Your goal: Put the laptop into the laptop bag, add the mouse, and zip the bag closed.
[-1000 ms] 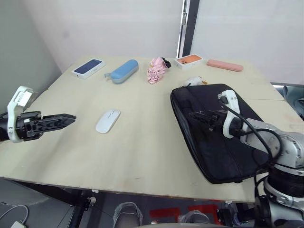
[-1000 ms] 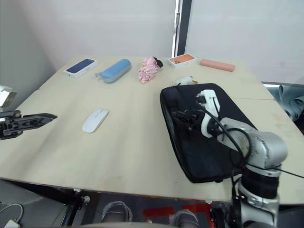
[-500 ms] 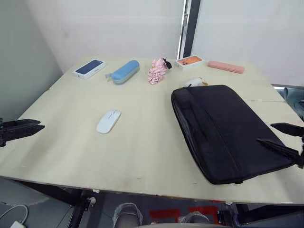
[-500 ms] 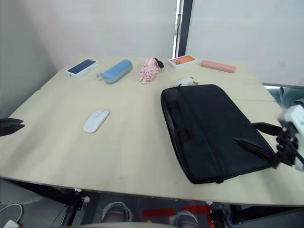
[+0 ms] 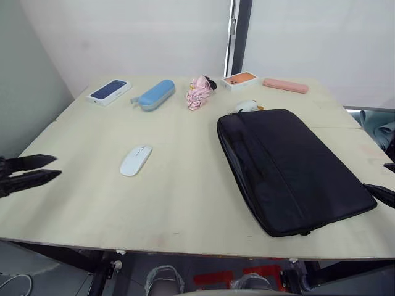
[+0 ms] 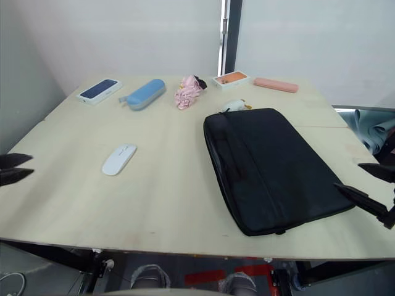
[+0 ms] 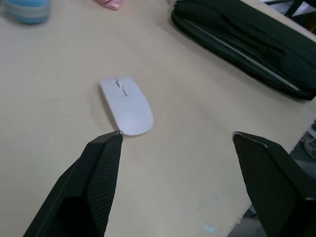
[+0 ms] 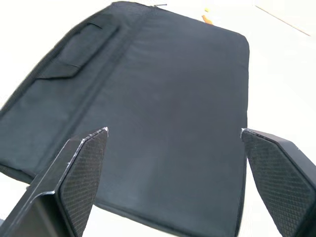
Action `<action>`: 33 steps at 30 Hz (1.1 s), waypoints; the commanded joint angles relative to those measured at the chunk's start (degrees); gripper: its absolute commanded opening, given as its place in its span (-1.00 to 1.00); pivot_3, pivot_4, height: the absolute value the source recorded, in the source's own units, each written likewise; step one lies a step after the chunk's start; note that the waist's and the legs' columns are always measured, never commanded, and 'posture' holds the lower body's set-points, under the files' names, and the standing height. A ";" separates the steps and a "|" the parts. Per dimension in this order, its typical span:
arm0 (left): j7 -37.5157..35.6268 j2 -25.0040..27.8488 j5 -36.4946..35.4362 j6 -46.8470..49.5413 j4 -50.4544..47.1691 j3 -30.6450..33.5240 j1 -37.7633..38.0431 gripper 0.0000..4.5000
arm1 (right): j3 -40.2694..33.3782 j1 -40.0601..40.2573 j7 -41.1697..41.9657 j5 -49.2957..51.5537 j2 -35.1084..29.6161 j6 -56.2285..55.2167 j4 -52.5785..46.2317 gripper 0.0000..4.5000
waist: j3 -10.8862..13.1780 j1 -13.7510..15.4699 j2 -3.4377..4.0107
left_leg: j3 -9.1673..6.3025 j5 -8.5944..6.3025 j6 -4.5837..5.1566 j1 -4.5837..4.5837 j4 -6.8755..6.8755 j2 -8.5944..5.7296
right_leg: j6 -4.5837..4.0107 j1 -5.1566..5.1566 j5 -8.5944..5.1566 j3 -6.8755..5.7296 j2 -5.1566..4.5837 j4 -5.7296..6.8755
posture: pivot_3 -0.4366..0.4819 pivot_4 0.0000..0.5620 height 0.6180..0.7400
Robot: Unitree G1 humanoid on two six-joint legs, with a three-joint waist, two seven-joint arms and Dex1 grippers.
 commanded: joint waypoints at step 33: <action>46.41 -27.48 17.79 10.07 -3.13 -30.65 -30.76 0.98 | 38.52 -39.87 -24.32 17.86 -6.19 9.58 -19.44 1.00 | -0.19 0.93 0.07 | 1.14 0.91 0.66 -0.82 0.40 0.04 | 0.40 -0.33 0.21 -0.38 -0.88 0.56 | -0.05 -0.47 1.00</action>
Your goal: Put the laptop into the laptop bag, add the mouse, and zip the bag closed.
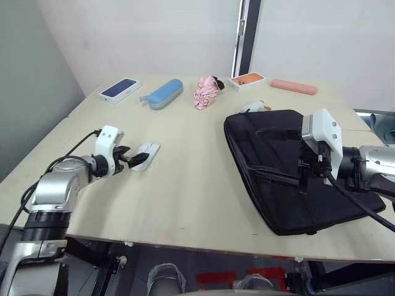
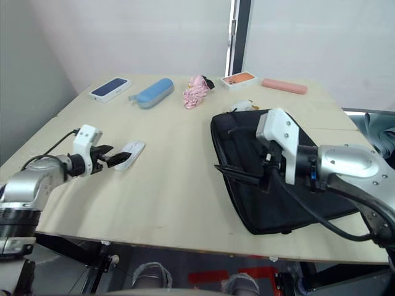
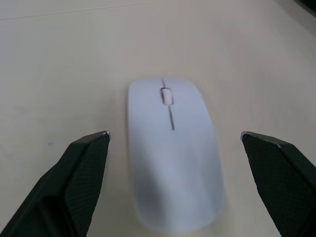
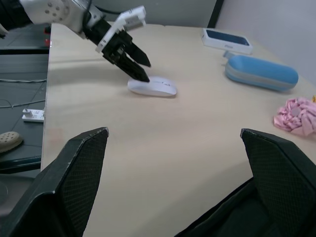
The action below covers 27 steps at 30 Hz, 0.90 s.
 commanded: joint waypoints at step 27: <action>-0.62 -2.42 9.58 -11.06 16.65 -5.30 -3.72 0.28 | -1.90 1.84 -7.46 4.71 -2.11 0.08 -3.36 1.00 | -0.17 -0.46 0.15 | 0.10 0.02 -0.06 0.11 -0.11 -0.02 | 0.17 0.04 0.13 0.12 -0.01 -0.12 | -0.05 -0.47 1.00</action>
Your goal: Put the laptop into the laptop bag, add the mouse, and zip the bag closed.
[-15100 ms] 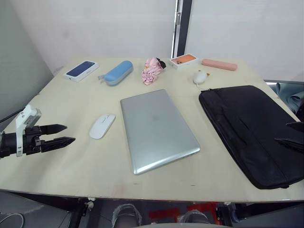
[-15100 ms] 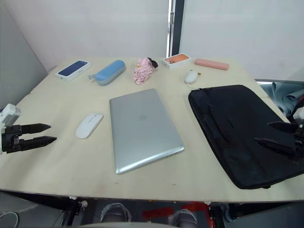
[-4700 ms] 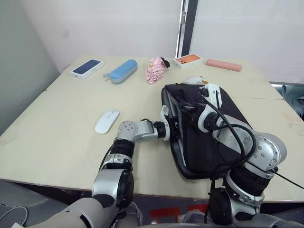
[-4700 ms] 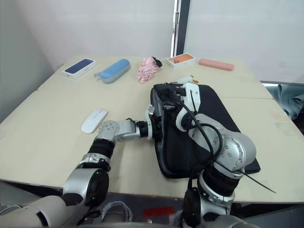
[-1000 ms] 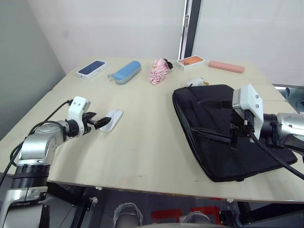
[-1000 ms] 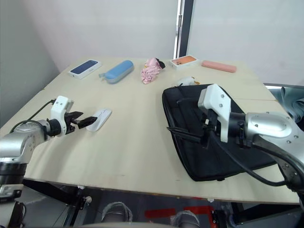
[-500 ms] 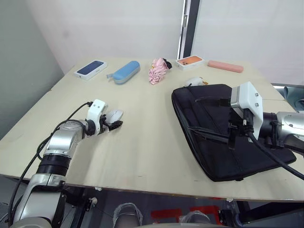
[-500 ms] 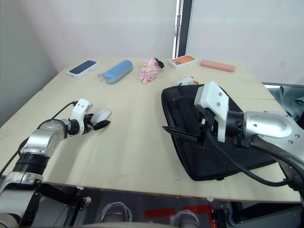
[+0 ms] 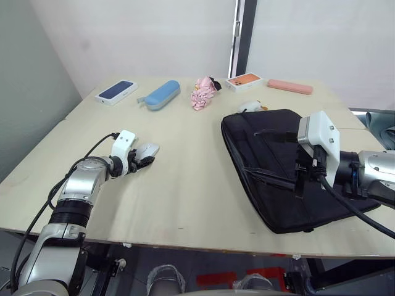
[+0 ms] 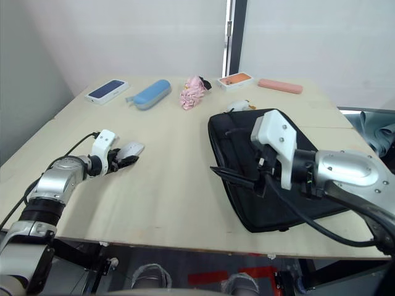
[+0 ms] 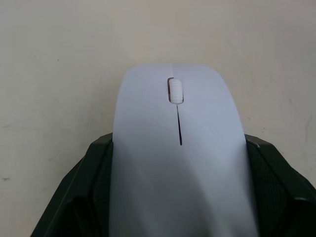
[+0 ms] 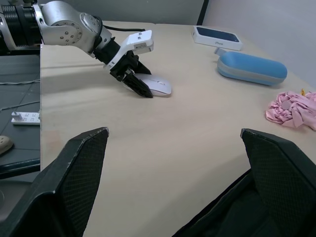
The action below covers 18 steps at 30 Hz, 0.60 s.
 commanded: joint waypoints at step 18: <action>-47.00 14.77 -12.90 -4.91 -16.11 -4.65 -8.11 0.28 | 24.50 -15.29 -24.99 -19.37 14.11 19.04 14.86 1.00 | 0.29 0.24 -0.14 | 0.09 0.23 -0.49 -0.16 -0.83 -0.05 | -0.01 -0.13 0.01 -0.15 0.01 -0.80 | -0.05 -0.47 1.00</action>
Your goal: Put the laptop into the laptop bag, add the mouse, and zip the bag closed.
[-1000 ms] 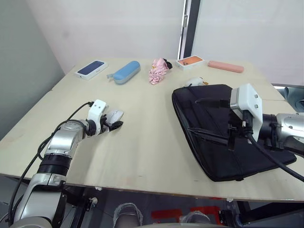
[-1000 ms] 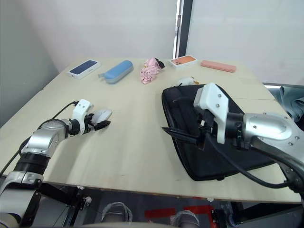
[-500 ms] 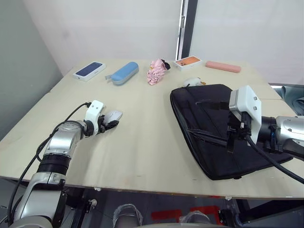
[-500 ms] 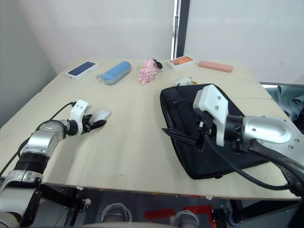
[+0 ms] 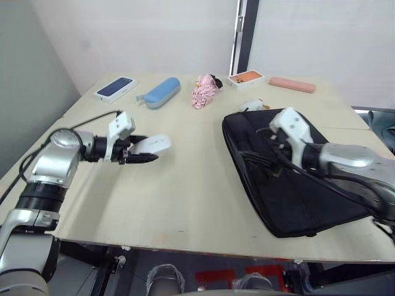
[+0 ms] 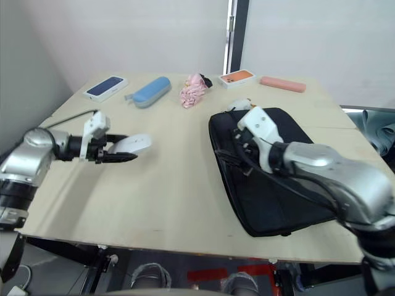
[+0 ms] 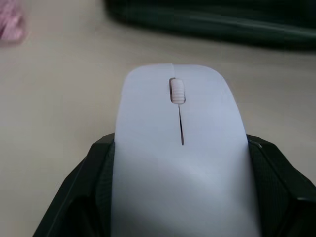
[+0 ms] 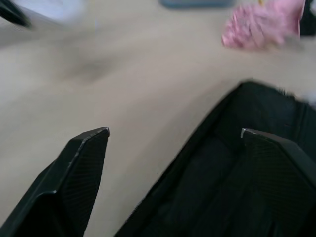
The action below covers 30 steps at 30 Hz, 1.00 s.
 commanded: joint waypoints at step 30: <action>1.29 -4.20 -4.83 5.88 -11.00 -2.79 -0.85 0.28 | 18.14 -5.49 -5.40 -35.12 11.73 5.76 7.44 -0.56 | 0.05 0.17 0.03 | -0.02 0.03 -0.21 -0.09 0.07 0.07 | 0.47 -0.24 0.27 0.00 0.07 0.39 | -0.05 -0.47 1.00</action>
